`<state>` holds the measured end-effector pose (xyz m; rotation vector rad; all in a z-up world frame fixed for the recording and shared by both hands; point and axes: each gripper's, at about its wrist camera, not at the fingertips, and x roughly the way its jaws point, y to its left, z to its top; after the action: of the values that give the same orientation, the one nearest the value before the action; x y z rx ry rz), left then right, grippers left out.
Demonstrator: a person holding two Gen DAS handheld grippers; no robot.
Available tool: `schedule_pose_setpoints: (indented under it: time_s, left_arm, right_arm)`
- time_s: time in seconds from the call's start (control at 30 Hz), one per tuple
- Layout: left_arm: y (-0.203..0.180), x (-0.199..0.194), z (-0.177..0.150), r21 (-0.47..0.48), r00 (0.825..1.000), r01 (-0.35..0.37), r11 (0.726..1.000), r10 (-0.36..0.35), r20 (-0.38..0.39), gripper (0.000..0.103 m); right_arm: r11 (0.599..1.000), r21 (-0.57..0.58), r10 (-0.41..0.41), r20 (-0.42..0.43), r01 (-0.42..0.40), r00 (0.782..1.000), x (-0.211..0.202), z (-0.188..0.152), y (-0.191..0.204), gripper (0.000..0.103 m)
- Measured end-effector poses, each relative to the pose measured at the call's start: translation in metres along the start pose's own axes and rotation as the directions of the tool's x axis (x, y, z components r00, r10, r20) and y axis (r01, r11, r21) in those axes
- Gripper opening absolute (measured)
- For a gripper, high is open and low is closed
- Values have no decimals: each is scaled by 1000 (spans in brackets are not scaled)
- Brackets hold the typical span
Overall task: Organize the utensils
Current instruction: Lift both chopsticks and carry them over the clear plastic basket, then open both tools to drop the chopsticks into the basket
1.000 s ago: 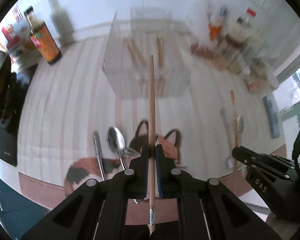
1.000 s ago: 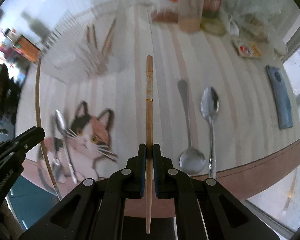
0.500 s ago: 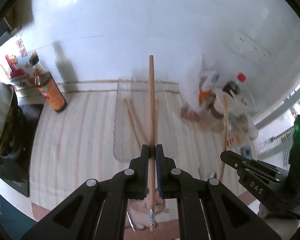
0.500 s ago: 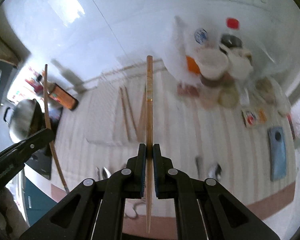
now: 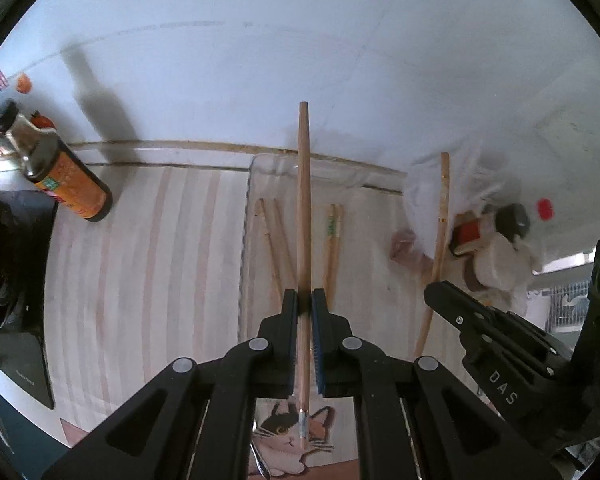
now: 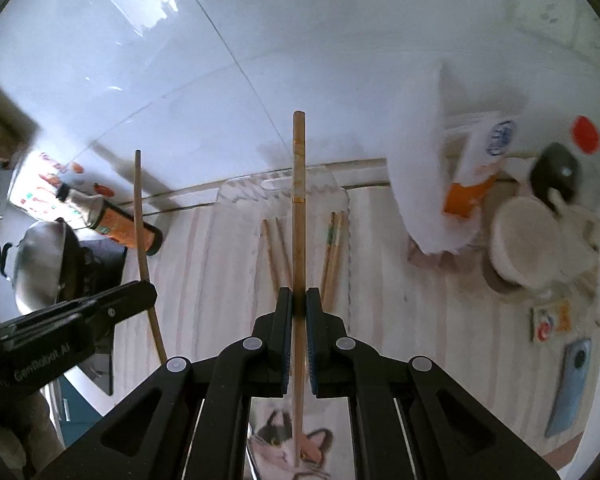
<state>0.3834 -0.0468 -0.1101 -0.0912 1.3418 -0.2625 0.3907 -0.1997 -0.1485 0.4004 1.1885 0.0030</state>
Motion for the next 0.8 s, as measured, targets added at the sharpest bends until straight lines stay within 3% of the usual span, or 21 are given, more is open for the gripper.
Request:
schedule_pose_setpoints:
  time_s: [0.27,0.37,0.43,0.47,0.5,0.6,0.77,0.8]
  left_arm:
    - [18,57,24,-30,988,-9,1000,4,-155,4]
    - [21,67,24,-35,982,-27,999,20,-188,6]
    - [23,69,23,-42,980,-30,999,21,-200,6]
    - [23,68,22,-39,980,-36,999,27,-198,7]
    - [23,66,21,-32,981,-45,998,38,-191,7]
    - [21,55,16,-7,987,-57,998,55,-154,19]
    - [22,30,5,21,990,-138,990,139,-36,57]
    - [23,25,3,21,988,-155,988,155,-7,61]
  right_arm:
    - [1000,4,-25,-116,26,993,67,26,3,7]
    - [999,-30,-36,-207,31,978,95,24,4,8]
    - [998,-36,-57,-223,50,973,102,19,6,21]
    - [998,-34,-62,-219,56,974,103,18,6,37]
    - [998,-29,-63,-210,58,976,103,17,4,46]
    - [997,-24,-77,-182,74,980,96,14,1,48]
    - [994,-21,-107,-118,105,987,70,7,-6,49]
    - [994,-19,-113,-104,112,988,63,6,-10,52]
